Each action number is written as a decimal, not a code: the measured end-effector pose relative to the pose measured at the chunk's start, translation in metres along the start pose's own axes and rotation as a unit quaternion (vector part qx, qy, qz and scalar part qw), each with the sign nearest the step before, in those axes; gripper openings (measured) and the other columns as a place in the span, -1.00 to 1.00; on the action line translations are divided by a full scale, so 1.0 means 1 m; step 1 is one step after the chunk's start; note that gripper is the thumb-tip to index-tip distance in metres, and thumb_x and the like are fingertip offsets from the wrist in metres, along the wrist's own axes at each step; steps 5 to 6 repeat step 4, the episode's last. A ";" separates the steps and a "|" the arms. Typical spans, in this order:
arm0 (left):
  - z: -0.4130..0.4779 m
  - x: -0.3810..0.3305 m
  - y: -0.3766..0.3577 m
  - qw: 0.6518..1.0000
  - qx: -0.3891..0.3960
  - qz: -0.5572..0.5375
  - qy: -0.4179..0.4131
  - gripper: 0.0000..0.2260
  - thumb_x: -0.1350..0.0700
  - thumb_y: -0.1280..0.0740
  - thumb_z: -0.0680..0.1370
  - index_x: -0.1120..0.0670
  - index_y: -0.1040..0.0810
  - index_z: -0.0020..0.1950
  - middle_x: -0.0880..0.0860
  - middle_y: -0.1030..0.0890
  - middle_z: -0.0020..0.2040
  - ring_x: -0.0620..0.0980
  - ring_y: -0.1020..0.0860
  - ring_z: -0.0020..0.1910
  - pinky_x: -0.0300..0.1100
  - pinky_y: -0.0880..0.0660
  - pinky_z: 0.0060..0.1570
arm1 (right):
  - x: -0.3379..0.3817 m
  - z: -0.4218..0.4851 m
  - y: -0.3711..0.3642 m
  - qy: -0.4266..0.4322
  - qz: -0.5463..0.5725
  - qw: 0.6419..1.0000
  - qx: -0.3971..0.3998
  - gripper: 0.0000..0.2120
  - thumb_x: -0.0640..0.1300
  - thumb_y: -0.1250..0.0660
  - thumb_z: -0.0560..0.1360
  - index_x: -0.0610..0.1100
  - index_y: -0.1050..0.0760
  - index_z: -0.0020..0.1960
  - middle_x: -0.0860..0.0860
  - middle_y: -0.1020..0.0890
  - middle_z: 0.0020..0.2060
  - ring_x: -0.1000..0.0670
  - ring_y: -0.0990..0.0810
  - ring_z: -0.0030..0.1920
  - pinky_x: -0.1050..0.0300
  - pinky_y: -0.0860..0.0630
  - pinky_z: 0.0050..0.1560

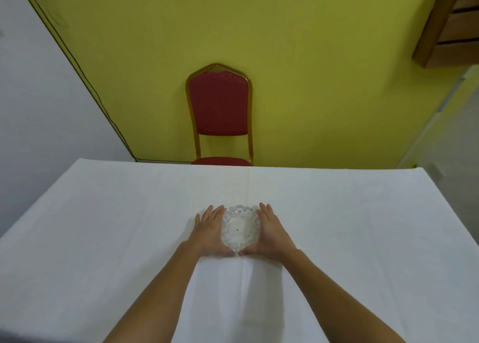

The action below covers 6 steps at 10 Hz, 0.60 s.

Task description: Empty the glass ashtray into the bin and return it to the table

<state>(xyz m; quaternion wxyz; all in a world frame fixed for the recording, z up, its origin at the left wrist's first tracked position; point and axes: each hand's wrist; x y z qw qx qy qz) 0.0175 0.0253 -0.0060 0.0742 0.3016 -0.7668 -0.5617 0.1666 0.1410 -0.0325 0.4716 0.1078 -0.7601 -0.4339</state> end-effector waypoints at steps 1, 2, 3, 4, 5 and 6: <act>0.002 0.006 0.000 1.000 0.010 0.001 -0.014 0.14 -0.26 -0.53 0.29 0.09 0.11 0.61 -0.01 0.07 0.62 0.06 0.18 0.60 0.10 0.18 0.53 | 0.002 -0.003 -0.002 -0.004 -0.012 1.000 -0.002 0.25 0.27 -0.57 0.16 -0.22 0.05 0.56 -0.11 0.01 0.58 -0.12 0.16 0.59 -0.10 0.03 0.57; 0.001 0.009 -0.001 1.000 0.014 -0.004 -0.020 0.14 -0.28 -0.51 0.30 0.08 0.12 0.61 -0.01 0.08 0.62 0.06 0.18 0.60 0.11 0.17 0.53 | 0.004 -0.006 0.000 -0.012 -0.035 0.999 0.008 0.23 0.27 -0.53 0.22 -0.21 0.10 0.57 -0.09 0.06 0.59 -0.11 0.19 0.59 -0.09 0.07 0.56; -0.001 0.009 0.000 0.999 0.035 0.012 -0.022 0.16 -0.31 -0.47 0.33 0.11 0.21 0.61 0.01 0.16 0.62 0.06 0.21 0.60 0.12 0.21 0.52 | 0.008 -0.009 0.003 -0.032 -0.051 0.998 0.035 0.21 0.28 -0.48 0.29 -0.22 0.18 0.57 -0.10 0.12 0.59 -0.12 0.22 0.58 -0.11 0.11 0.55; -0.004 0.008 0.008 0.997 0.063 0.038 -0.037 0.14 -0.36 -0.38 0.38 0.15 0.29 0.59 0.05 0.24 0.61 0.06 0.25 0.59 0.13 0.25 0.51 | 0.019 -0.013 0.012 -0.056 -0.099 0.990 0.082 0.18 0.31 -0.39 0.36 -0.26 0.27 0.56 -0.14 0.20 0.58 -0.14 0.26 0.57 -0.17 0.13 0.55; -0.004 0.008 0.008 0.997 0.063 0.038 -0.037 0.14 -0.36 -0.38 0.38 0.15 0.29 0.59 0.05 0.24 0.61 0.06 0.25 0.59 0.13 0.25 0.51 | 0.019 -0.013 0.012 -0.056 -0.099 0.990 0.082 0.18 0.31 -0.39 0.36 -0.26 0.27 0.56 -0.14 0.20 0.58 -0.14 0.26 0.57 -0.17 0.13 0.55; -0.004 0.008 0.008 0.997 0.063 0.038 -0.037 0.14 -0.36 -0.38 0.38 0.15 0.29 0.59 0.05 0.24 0.61 0.06 0.25 0.59 0.13 0.25 0.51 | 0.019 -0.013 0.012 -0.056 -0.099 0.990 0.082 0.18 0.31 -0.39 0.36 -0.26 0.27 0.56 -0.14 0.20 0.58 -0.14 0.26 0.57 -0.17 0.13 0.55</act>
Point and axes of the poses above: each hand's wrist, its own z-axis towards the middle knuckle, its own y-axis out of the back of the hand, x = y × z
